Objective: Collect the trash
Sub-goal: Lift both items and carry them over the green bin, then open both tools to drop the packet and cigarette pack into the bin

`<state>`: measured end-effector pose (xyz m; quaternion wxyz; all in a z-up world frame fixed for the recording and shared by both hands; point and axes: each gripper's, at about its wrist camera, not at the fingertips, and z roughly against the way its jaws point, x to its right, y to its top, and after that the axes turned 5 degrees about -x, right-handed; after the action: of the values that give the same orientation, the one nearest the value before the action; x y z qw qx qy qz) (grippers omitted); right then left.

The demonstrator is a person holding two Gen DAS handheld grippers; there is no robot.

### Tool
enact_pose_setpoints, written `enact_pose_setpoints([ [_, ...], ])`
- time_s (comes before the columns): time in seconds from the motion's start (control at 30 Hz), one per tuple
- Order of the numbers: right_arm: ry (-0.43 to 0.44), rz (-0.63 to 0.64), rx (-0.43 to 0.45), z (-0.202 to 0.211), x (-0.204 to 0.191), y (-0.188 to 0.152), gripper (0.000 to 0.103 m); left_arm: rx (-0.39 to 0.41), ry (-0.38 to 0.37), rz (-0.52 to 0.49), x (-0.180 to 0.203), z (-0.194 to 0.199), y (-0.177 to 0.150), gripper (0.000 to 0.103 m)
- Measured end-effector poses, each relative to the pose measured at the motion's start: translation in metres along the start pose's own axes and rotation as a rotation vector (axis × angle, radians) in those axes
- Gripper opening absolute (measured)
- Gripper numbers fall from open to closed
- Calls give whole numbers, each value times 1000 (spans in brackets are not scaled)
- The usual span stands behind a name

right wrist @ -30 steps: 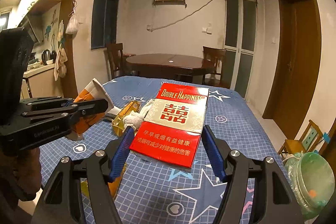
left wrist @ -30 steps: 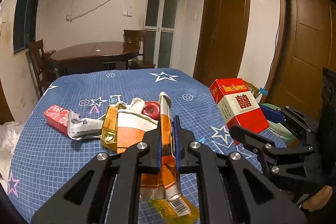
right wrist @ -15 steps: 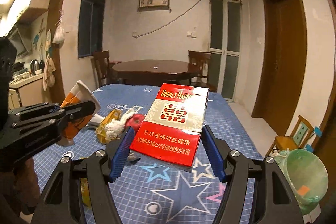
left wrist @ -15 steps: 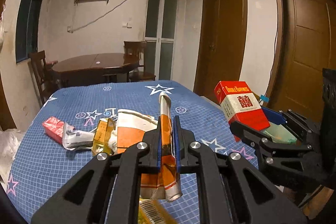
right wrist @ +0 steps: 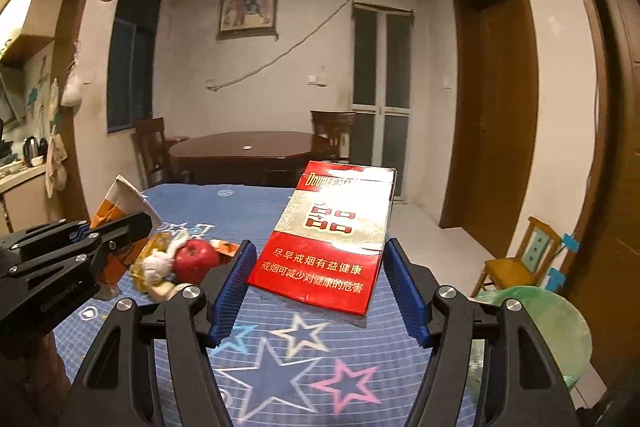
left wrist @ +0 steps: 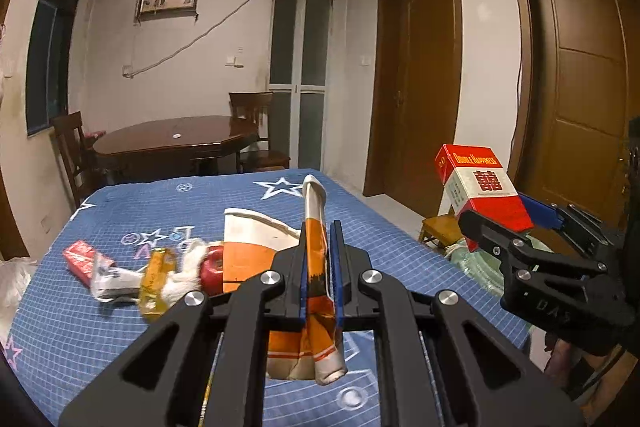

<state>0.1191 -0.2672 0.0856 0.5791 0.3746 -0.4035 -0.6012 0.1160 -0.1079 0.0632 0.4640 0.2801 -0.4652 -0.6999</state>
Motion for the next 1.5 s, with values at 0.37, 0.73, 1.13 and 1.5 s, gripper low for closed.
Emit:
enact_pose_setpoints([
  [0.37,-143,-31,-23,11,114,5,66,-14,-150,-48,80,-41,18,8],
  [0.73,-299,-61,-83,16,253,-3,66,-67,-321,-87,154,-95,38,8],
  [1.13,-314,-147,-259,-33,366,-34,65,-239,-498,-131,236,-173,38,8],
  [1.5,-279,-264,-387,-91,391,-84,62,-437,-547,-151,275,-253,5,8],
])
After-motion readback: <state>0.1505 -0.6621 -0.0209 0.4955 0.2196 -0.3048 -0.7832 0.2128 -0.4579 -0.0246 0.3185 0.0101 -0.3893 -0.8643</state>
